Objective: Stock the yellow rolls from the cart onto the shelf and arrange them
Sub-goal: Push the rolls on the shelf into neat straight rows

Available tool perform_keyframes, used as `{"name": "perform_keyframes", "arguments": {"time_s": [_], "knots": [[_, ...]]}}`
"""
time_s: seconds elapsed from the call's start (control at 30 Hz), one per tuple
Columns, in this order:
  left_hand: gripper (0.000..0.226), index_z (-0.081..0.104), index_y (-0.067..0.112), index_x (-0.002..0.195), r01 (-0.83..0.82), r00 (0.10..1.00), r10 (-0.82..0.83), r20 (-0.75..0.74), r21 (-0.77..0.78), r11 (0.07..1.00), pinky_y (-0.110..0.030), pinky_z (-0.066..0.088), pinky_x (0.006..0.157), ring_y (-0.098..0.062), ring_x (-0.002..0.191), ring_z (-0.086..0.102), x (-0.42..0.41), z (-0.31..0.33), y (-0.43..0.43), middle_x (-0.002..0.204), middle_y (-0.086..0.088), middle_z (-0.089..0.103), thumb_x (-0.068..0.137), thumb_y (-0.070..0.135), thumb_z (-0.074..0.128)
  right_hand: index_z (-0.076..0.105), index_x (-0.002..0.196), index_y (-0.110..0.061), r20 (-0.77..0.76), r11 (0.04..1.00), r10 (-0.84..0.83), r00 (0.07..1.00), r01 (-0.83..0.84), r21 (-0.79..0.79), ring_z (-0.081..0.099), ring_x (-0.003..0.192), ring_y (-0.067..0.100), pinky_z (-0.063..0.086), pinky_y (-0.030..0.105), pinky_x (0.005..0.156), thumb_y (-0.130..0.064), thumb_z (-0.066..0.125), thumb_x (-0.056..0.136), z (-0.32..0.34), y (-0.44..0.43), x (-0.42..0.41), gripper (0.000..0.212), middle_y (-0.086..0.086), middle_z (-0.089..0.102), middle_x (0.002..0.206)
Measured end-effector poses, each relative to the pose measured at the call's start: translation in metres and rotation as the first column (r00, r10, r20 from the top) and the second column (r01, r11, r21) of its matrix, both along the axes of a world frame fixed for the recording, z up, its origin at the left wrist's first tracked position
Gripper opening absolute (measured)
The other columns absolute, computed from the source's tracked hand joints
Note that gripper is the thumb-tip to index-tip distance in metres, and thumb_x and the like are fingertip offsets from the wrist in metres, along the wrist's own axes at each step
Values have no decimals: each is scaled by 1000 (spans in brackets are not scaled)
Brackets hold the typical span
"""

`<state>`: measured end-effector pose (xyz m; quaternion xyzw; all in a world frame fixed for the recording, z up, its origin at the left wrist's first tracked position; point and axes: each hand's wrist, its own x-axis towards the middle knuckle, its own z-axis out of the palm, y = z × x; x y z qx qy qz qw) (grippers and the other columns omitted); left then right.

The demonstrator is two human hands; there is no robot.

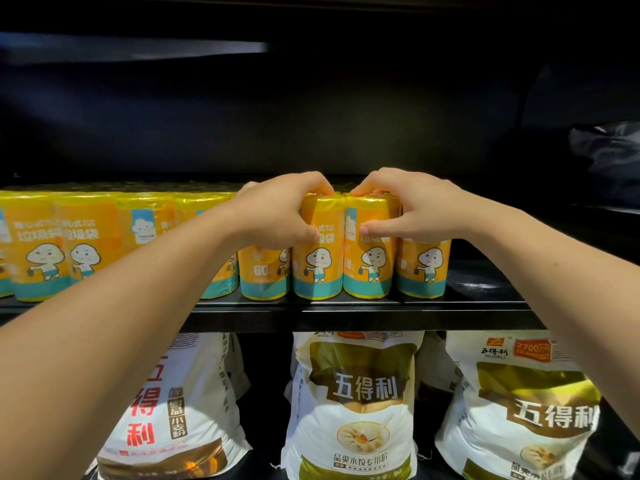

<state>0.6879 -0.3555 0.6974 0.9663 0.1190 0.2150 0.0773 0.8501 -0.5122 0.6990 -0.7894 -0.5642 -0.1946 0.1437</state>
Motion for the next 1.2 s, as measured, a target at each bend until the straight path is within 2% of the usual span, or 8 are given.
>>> {"name": "perform_keyframes", "arguments": {"time_s": [0.23,0.37,0.53,0.73,0.8,0.93,1.07,1.2], "knots": [[56,40,39,136,9,1000,-8,-15,24,1000,-46,40,107,-16,114,56,-2,0,-2,126,9,56,90,26,69,45,136,-34,-9,1000,4,1000,-4,-25,54,112,11,54,34,88,-52,67,86,3,0,-1,58,-9,52,129],[60,42,38,138,15,1000,-15,7,74,997,-44,37,109,-20,123,49,0,0,1,142,5,40,87,31,72,43,135,-35,-19,999,9,1000,-10,-50,53,112,9,54,31,87,-51,67,86,5,0,-1,57,-10,52,129],[65,43,35,142,44,999,-46,19,125,991,-31,52,87,-16,117,51,0,2,7,135,4,45,85,36,74,42,137,-36,6,996,3,1000,-2,-91,55,113,10,54,29,86,-53,66,86,9,-1,-3,59,-10,54,130],[63,44,33,142,-32,997,11,72,292,956,-46,44,103,-17,129,48,-10,5,13,141,8,52,86,53,65,41,139,-37,72,988,-39,997,50,-146,58,113,11,56,33,86,-58,66,83,17,-3,-11,65,-11,58,130],[64,45,31,141,-86,993,59,102,290,953,-46,44,102,-18,129,48,-16,5,19,143,6,48,85,58,62,39,142,-35,89,988,-51,995,63,-139,57,115,12,56,35,88,-62,65,80,19,0,-15,72,-10,55,135],[66,53,24,131,-219,974,194,115,270,938,-44,44,95,-20,117,52,-26,4,32,131,0,51,81,67,61,37,146,-33,131,997,1,991,9,-77,49,127,12,51,38,98,-62,62,83,14,16,-28,73,-9,48,145],[62,53,26,125,-210,976,192,101,205,956,-44,47,94,-15,105,53,-30,2,37,122,3,54,79,66,64,40,143,-34,118,997,47,992,-40,-64,50,124,12,52,38,96,-58,62,87,9,39,-43,65,-9,51,140],[57,53,29,124,-181,978,162,134,139,974,-46,45,97,-14,108,53,-31,-2,41,122,6,54,79,62,67,40,142,-35,89,997,32,995,-26,-73,52,120,14,54,40,93,-54,64,87,5,50,-48,63,-8,51,137]]}}
